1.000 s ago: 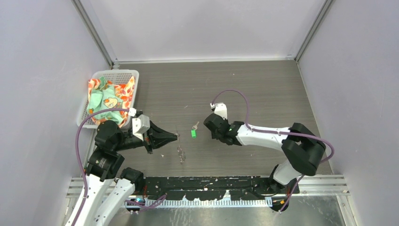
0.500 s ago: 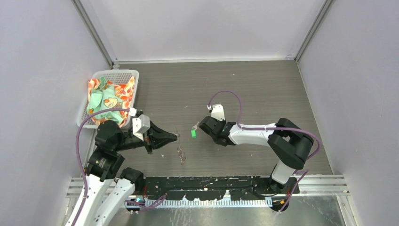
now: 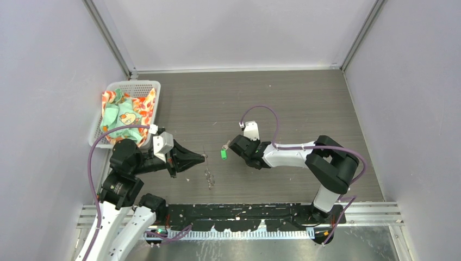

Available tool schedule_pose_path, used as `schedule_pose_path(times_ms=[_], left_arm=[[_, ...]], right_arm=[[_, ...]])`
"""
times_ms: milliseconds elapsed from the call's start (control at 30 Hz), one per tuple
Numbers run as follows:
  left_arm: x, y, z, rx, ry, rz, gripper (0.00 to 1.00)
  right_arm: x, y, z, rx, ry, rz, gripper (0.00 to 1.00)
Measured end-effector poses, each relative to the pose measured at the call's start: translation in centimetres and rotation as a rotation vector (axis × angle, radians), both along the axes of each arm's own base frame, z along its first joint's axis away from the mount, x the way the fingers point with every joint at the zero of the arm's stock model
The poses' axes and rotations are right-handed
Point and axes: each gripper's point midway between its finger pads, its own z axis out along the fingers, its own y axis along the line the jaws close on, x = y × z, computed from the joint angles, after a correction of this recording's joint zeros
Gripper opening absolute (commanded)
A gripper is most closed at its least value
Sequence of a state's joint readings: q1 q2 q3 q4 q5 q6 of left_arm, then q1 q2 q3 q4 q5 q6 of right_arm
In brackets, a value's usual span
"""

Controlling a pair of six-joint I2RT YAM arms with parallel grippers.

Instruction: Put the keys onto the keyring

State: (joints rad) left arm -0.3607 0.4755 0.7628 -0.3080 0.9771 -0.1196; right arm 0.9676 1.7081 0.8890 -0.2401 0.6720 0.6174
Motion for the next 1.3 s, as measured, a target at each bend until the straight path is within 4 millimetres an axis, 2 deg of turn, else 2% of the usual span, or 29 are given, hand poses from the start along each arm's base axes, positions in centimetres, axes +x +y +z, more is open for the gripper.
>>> schedule_pose_path(times_ms=[333, 600, 800, 1033, 1233, 1267, 1300], left_arm=[[0.0, 0.0, 0.0, 0.000, 0.001, 0.001, 0.01], [0.0, 0.0, 0.0, 0.000, 0.004, 0.001, 0.01], [0.0, 0.0, 0.0, 0.000, 0.006, 0.002, 0.01], [0.2, 0.0, 0.0, 0.000, 0.006, 0.009, 0.01], [0.2, 0.0, 0.0, 0.000, 0.006, 0.009, 0.00], [0.2, 0.0, 0.0, 0.000, 0.006, 0.009, 0.01], [0.2, 0.0, 0.0, 0.000, 0.006, 0.009, 0.01]], right_arm=[[-0.3, -1.0, -0.1, -0.002, -0.015, -0.030, 0.26], [-0.9, -1.9, 0.0, 0.000, -0.015, -0.035, 0.07], [-1.4, -1.9, 0.3, 0.022, -0.007, 0.000, 0.01], [-2.0, -0.7, 1.5, 0.108, -0.011, 0.080, 0.01], [-3.4, 0.2, 2.1, 0.196, 0.007, 0.179, 0.01], [-3.6, 0.4, 2.2, 0.211, 0.010, 0.193, 0.02], [-3.7, 0.6, 2.3, 0.222, 0.012, 0.204, 0.12]])
